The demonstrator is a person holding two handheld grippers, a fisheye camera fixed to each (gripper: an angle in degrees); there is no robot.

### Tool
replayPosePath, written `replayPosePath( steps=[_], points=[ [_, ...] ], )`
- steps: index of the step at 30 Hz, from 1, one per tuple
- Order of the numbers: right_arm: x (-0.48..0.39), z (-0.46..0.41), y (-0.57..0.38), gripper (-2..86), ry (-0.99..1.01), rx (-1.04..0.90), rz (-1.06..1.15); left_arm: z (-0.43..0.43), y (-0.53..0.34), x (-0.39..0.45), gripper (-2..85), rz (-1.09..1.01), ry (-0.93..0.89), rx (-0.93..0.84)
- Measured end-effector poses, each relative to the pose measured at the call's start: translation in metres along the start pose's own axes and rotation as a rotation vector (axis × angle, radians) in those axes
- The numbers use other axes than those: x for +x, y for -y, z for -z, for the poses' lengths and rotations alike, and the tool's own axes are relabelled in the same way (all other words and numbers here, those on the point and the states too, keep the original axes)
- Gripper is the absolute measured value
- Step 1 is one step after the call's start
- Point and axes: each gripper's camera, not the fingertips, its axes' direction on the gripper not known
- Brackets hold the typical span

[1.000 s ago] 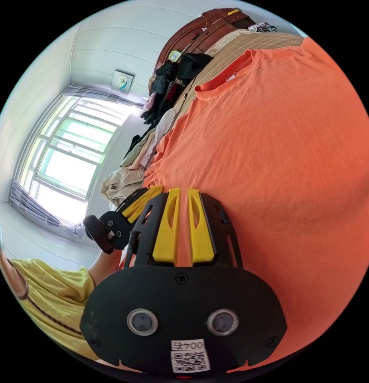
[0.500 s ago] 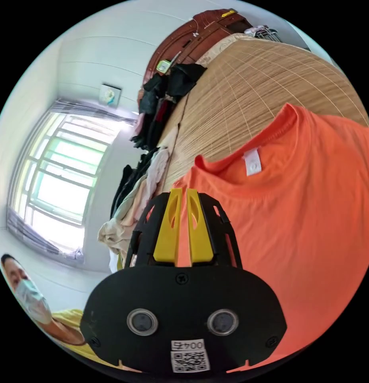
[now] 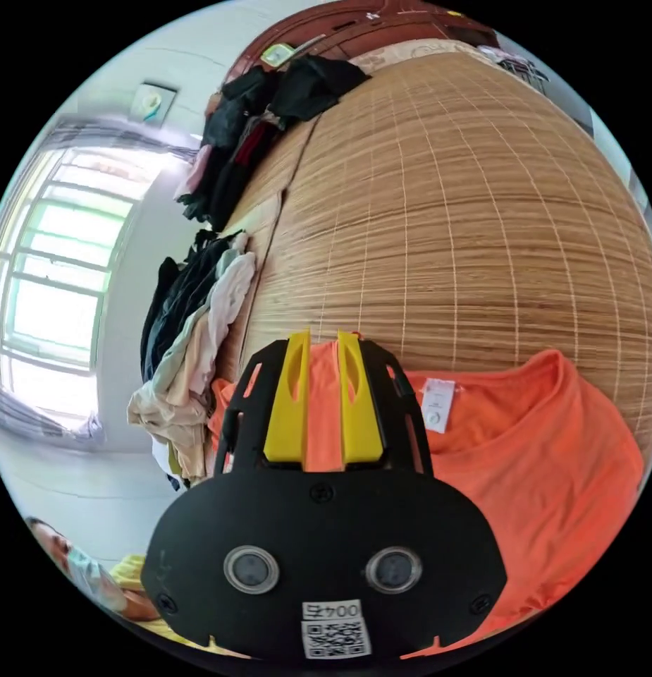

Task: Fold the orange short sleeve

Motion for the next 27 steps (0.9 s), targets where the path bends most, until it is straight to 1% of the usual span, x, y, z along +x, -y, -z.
replayPosePath(
  steps=[1, 3, 5, 6, 7, 8, 9, 11, 12, 14, 15, 16, 17, 19, 20, 21, 22, 23, 25, 27],
  points=[
    [-0.006, 0.021, -0.028, 6.3, -0.025, 0.049, 0.039, -0.006, -0.001, 0.001, 0.3, -0.001, 0.000, 0.000],
    [-0.017, 0.045, -0.086, 5.8, -0.147, 0.096, 0.125, -0.015, -0.003, 0.002, 0.3, -0.001, -0.005, -0.003],
    [-0.024, 0.058, -0.182, 6.1, -0.381, 0.137, 0.209, -0.025, -0.005, -0.001, 0.4, 0.011, -0.013, -0.005],
    [-0.022, 0.058, -0.206, 6.2, -0.428, 0.143, 0.216, -0.032, -0.004, -0.011, 0.5, 0.028, -0.053, -0.030],
    [-0.016, 0.058, -0.251, 6.8, -0.491, 0.154, 0.217, -0.038, -0.002, -0.030, 0.6, 0.075, -0.112, -0.053],
    [-0.005, 0.056, -0.290, 7.5, -0.520, 0.160, 0.204, -0.040, 0.000, -0.042, 0.6, 0.103, -0.137, -0.054],
    [0.001, 0.054, -0.307, 7.9, -0.520, 0.163, 0.190, -0.043, 0.006, -0.070, 0.7, 0.155, -0.176, -0.037],
    [0.031, 0.048, -0.354, 9.0, -0.468, 0.176, 0.136, -0.059, 0.026, -0.113, 0.7, 0.204, -0.232, 0.006],
    [0.039, 0.047, -0.360, 8.9, -0.445, 0.174, 0.111, -0.078, 0.046, -0.139, 0.7, 0.219, -0.247, 0.032],
    [0.058, 0.057, -0.366, 8.2, -0.329, 0.234, 0.067, -0.123, 0.084, -0.177, 0.7, 0.235, -0.314, 0.052],
    [0.063, 0.056, -0.366, 7.9, -0.295, 0.229, 0.060, -0.165, 0.114, -0.200, 0.6, 0.252, -0.442, 0.030],
    [0.077, 0.050, -0.363, 6.3, -0.225, 0.189, 0.044, -0.189, 0.130, -0.211, 0.6, 0.264, -0.531, 0.012],
    [0.093, 0.049, -0.362, 4.8, -0.165, 0.184, 0.007, -0.236, 0.160, -0.229, 0.5, 0.285, -0.717, -0.029],
    [0.117, 0.049, -0.368, 2.6, -0.044, 0.205, -0.026, -0.318, 0.213, -0.255, 0.4, 0.392, -0.988, -0.058],
    [0.130, 0.049, -0.373, 1.0, 0.022, 0.227, -0.045, -0.336, 0.226, -0.257, 0.4, 0.409, -1.024, -0.067],
    [0.133, 0.048, -0.375, 0.7, 0.037, 0.237, -0.048, -0.367, 0.250, -0.257, 0.3, 0.429, -1.023, -0.101],
    [0.135, 0.045, -0.379, 0.1, 0.031, 0.247, -0.040, -0.380, 0.261, -0.254, 0.3, 0.430, -1.002, -0.126],
    [0.134, 0.041, -0.381, -0.2, 0.009, 0.250, -0.028, -0.404, 0.283, -0.244, 0.3, 0.410, -0.953, -0.179],
    [0.135, 0.037, -0.384, -0.4, 0.000, 0.252, -0.017, -0.444, 0.313, -0.213, 0.4, 0.350, -0.791, -0.301],
    [0.142, 0.032, -0.388, -0.5, 0.019, 0.258, -0.016, -0.469, 0.323, -0.187, 0.4, 0.304, -0.689, -0.374]
  ],
)
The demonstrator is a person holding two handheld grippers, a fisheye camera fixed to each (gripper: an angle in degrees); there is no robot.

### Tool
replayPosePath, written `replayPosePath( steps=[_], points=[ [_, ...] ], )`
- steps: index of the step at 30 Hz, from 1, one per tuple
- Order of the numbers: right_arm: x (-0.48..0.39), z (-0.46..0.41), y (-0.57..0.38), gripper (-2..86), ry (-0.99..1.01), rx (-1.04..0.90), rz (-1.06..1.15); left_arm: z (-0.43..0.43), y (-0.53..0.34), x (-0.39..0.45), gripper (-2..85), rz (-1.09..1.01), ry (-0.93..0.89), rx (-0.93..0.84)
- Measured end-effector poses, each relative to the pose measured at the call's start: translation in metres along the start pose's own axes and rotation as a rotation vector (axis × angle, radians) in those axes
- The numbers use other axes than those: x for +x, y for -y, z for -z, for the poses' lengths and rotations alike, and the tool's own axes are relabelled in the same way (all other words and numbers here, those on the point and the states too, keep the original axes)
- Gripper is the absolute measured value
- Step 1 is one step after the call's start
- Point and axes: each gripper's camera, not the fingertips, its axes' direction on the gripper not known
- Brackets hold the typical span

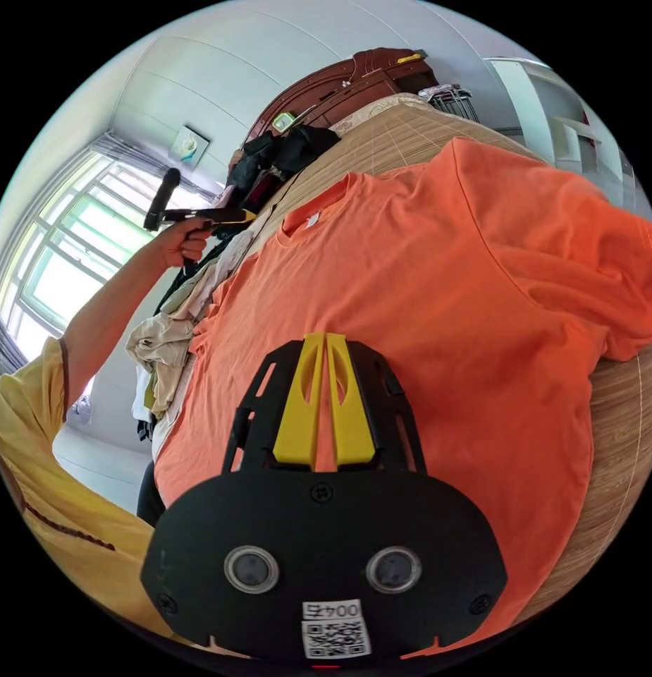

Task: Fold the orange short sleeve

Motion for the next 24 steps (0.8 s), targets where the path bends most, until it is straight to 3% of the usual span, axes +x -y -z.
replayPosePath(
  steps=[11, 15, 19, 21, 24],
  points=[
    [0.024, -0.024, -0.023, -0.6, 0.015, 0.001, 0.035, -0.087, 0.021, 0.032, 0.7, -0.038, 0.018, -0.053],
    [0.032, -0.030, -0.030, -0.6, 0.016, 0.000, 0.035, -0.100, 0.013, 0.036, 0.7, 0.049, 0.241, -0.065],
    [0.043, -0.037, -0.038, -0.6, 0.016, -0.002, 0.035, -0.090, -0.001, 0.048, 0.7, 0.098, 0.283, 0.031],
    [0.048, -0.040, -0.042, -0.5, 0.017, 0.000, 0.035, -0.062, -0.011, 0.063, 0.7, 0.118, 0.344, 0.176],
    [0.055, -0.044, -0.048, -0.6, 0.017, 0.000, 0.034, -0.047, -0.008, 0.100, 0.7, -0.054, 0.253, 0.224]
  ],
)
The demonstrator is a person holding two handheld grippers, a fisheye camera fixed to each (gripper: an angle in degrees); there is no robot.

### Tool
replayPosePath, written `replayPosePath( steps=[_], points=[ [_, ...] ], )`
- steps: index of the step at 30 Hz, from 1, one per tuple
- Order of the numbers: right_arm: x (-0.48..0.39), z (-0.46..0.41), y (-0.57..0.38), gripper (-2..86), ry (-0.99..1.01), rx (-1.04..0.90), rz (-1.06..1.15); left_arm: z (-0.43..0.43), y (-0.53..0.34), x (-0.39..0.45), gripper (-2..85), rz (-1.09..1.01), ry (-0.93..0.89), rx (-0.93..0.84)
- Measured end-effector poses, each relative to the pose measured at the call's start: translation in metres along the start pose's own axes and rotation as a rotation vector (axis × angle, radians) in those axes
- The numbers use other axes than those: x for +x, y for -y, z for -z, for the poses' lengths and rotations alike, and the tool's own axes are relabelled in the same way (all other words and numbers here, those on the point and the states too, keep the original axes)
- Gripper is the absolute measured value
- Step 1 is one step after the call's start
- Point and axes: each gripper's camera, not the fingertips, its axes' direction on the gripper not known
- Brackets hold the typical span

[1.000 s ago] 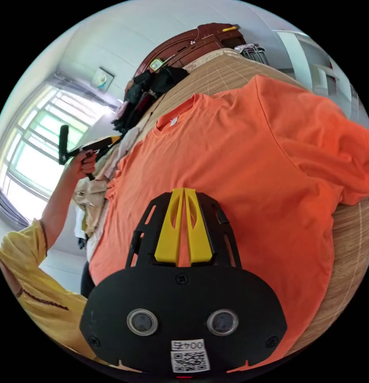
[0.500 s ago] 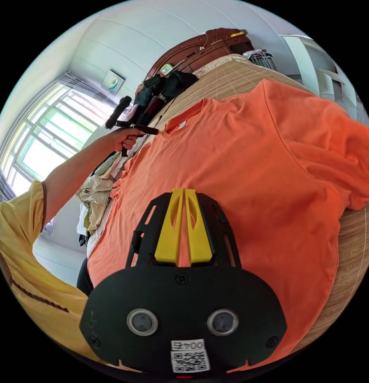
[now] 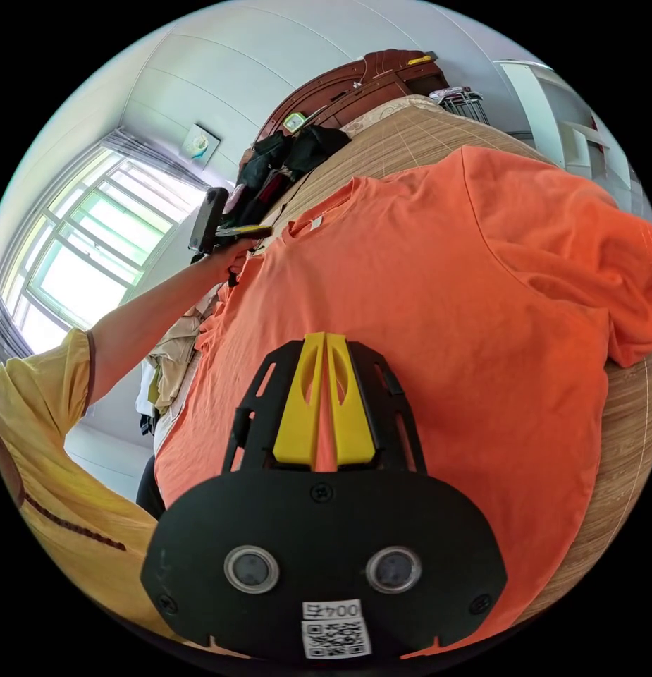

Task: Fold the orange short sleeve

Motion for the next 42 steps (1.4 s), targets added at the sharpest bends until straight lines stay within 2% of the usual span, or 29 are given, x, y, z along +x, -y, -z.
replayPosePath(
  steps=[3, 9, 11, 14, 16, 20, 22, 24, 26, 28, 30, 35, 37, 40, 42],
  points=[
    [0.008, -0.003, -0.007, -0.6, -0.001, 0.001, -0.001, 0.001, 0.018, 0.032, 0.8, -0.091, 0.022, -0.045],
    [0.024, -0.009, -0.021, -0.7, 0.004, 0.004, 0.000, 0.007, 0.056, 0.048, 0.8, -0.037, 0.139, -0.140],
    [0.030, -0.010, -0.027, -0.7, 0.007, 0.008, 0.002, 0.036, 0.055, 0.052, 0.7, -0.015, 0.219, -0.079],
    [0.039, -0.012, -0.034, -0.7, 0.008, 0.010, 0.001, 0.120, 0.025, 0.057, 0.7, -0.021, 0.181, 0.043],
    [0.043, -0.012, -0.038, -0.6, 0.007, 0.010, 0.000, 0.207, -0.042, 0.070, 0.7, -0.070, 0.105, 0.104],
    [0.052, -0.012, -0.048, -0.6, 0.001, 0.009, 0.001, 0.322, -0.195, 0.116, 0.7, -0.139, -0.019, 0.058],
    [0.056, -0.011, -0.052, -0.6, 0.000, 0.008, 0.000, 0.367, -0.294, 0.166, 0.7, -0.195, 0.023, -0.031],
    [0.061, -0.011, -0.056, -0.6, 0.001, 0.006, -0.004, 0.387, -0.338, 0.198, 0.7, -0.215, 0.060, -0.084],
    [0.068, -0.010, -0.059, -0.6, -0.002, -0.007, -0.025, 0.399, -0.363, 0.226, 0.8, -0.232, 0.104, -0.093],
    [0.073, -0.007, -0.059, -0.4, 0.025, -0.032, -0.033, 0.411, -0.371, 0.257, 0.8, -0.279, 0.231, -0.083],
    [0.065, 0.017, -0.065, 0.0, 0.006, 0.001, 0.002, 0.419, -0.367, 0.263, 0.8, -0.269, 0.262, -0.091],
    [0.035, 0.171, -0.138, 4.0, -0.275, 0.534, 0.115, 0.443, -0.363, 0.270, 0.5, -0.283, 0.309, -0.072],
    [0.059, 0.205, -0.150, 7.5, -0.295, 0.567, 0.052, 0.452, -0.362, 0.275, 0.4, -0.292, 0.352, -0.059],
    [0.137, 0.234, -0.146, 12.3, -0.089, 0.434, -0.106, 0.471, -0.360, 0.277, 0.2, -0.291, 0.394, -0.038],
    [0.193, 0.244, -0.146, 13.0, 0.096, 0.431, -0.272, 0.479, -0.358, 0.277, 0.2, -0.293, 0.412, -0.031]
  ],
)
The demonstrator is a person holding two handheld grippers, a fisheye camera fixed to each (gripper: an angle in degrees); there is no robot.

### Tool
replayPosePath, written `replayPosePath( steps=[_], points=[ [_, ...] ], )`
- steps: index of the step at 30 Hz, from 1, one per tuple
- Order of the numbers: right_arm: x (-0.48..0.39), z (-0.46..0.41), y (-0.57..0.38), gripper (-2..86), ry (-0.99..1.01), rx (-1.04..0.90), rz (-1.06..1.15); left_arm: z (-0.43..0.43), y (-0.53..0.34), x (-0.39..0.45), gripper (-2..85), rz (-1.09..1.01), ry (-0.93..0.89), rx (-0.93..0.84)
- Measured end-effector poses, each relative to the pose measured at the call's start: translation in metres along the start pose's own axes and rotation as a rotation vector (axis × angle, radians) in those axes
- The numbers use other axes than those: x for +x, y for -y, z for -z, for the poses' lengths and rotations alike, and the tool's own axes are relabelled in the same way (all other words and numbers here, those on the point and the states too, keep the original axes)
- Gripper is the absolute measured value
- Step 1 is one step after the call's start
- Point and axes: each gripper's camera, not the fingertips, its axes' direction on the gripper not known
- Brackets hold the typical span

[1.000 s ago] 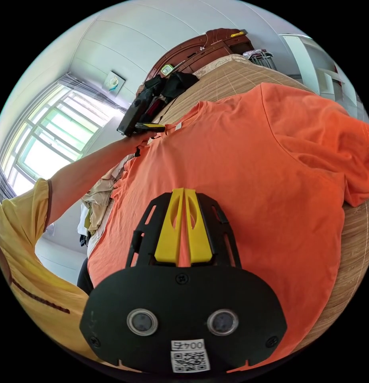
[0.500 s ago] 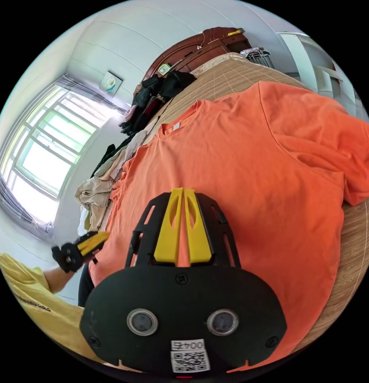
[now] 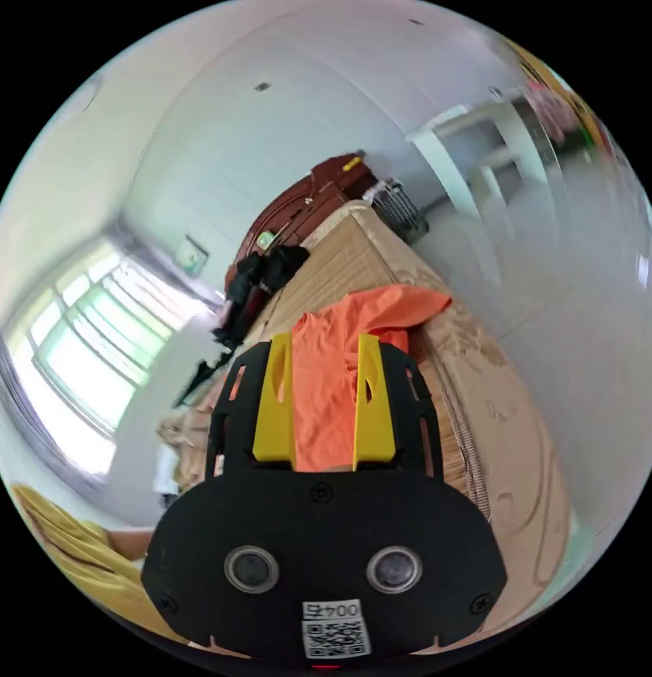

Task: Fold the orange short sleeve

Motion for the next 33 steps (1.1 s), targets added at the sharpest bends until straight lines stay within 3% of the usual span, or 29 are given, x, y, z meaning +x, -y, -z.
replayPosePath(
  steps=[4, 13, 21, 25, 30, 33],
  points=[
    [0.092, 0.008, 0.030, 12.6, 0.207, 0.079, -0.354, 0.014, 0.003, -0.015, 0.1, 0.001, 0.006, 0.002],
    [0.141, -0.037, 0.100, 12.5, -0.015, -0.062, -0.383, 0.034, 0.008, -0.046, 0.1, 0.002, 0.016, 0.003],
    [0.148, -0.069, 0.137, 11.5, -0.028, -0.108, -0.393, 0.047, 0.012, -0.076, 0.1, 0.003, 0.022, 0.006],
    [0.111, -0.065, 0.161, 1.0, 0.021, -0.071, -0.334, 0.050, 0.013, -0.089, 0.1, 0.004, 0.024, 0.007],
    [0.000, -0.060, 0.214, -0.4, -0.056, -0.091, -0.116, 0.054, 0.015, -0.106, 0.1, 0.005, 0.029, 0.008],
    [-0.091, -0.073, 0.239, -0.5, -0.206, -0.149, 0.049, 0.055, 0.016, -0.115, 0.1, 0.005, 0.030, 0.008]
  ],
)
